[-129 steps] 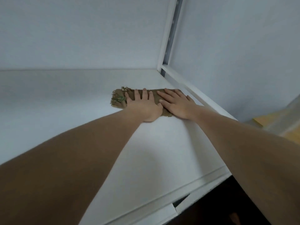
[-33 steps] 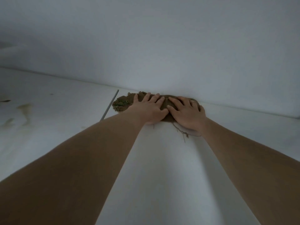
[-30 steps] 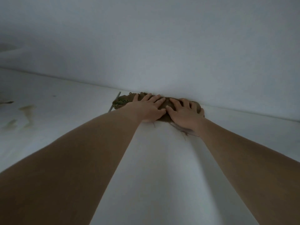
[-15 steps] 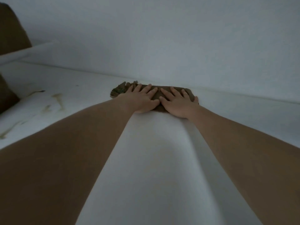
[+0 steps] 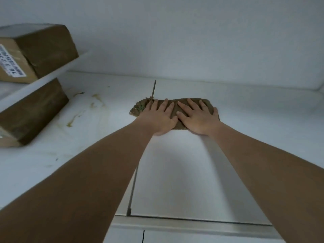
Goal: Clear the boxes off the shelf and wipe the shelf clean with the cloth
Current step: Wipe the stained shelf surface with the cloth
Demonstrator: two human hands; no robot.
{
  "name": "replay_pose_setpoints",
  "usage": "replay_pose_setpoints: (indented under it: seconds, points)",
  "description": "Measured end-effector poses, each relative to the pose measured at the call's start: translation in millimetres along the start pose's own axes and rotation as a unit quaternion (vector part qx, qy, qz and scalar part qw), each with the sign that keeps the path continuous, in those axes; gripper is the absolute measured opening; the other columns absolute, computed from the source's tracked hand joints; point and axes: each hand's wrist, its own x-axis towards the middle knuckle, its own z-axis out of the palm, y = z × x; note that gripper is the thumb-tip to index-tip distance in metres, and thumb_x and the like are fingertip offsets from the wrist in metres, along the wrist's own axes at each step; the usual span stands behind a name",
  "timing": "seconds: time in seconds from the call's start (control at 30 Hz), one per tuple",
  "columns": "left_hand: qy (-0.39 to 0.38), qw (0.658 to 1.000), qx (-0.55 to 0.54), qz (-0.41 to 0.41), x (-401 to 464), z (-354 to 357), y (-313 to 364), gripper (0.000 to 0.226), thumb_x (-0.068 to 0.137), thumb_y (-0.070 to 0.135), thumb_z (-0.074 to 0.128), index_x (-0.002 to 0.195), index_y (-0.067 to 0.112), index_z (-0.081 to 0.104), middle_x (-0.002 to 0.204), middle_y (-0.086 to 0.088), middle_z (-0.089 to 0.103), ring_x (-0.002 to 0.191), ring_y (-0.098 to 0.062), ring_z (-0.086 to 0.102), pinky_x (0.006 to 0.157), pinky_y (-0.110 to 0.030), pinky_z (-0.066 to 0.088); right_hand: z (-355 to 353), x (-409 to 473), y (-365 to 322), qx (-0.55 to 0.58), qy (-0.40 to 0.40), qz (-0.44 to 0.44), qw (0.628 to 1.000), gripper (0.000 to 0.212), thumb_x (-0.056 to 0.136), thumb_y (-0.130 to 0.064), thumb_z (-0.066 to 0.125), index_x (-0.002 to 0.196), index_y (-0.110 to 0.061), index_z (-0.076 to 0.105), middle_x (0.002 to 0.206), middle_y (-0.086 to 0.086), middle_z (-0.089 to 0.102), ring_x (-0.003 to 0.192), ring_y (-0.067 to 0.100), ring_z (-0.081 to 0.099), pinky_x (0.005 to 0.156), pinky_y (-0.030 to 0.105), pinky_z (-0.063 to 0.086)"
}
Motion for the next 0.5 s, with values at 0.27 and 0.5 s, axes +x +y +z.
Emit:
replay_pose_setpoints:
  seconds: [0.27,0.5]
  points:
    - [-0.018,1.0,-0.002,0.007,-57.9,6.4,11.6,0.061,0.098,0.05,0.006,0.151,0.025,-0.011,0.159,0.001,-0.017,0.146,-0.027,-0.014,0.118,-0.043,-0.008,8.7,-63.1,-11.8,0.01,-0.004,0.007,1.0,0.053,0.096,-0.062,0.013,0.148,-0.055,0.001,0.161,-0.016,-0.008,0.149,0.021,-0.011,0.115,0.058,-0.009]
    - [-0.022,1.0,-0.015,0.01,-106.3,9.6,23.5,0.061,0.099,0.049,0.006,0.152,0.026,-0.011,0.159,0.002,-0.018,0.145,-0.026,-0.017,0.118,-0.043,-0.01,14.5,-109.6,-17.8,0.015,-0.01,0.008,1.0,0.053,0.097,-0.062,0.013,0.148,-0.055,0.002,0.161,-0.015,-0.009,0.149,0.021,-0.011,0.115,0.058,-0.009]
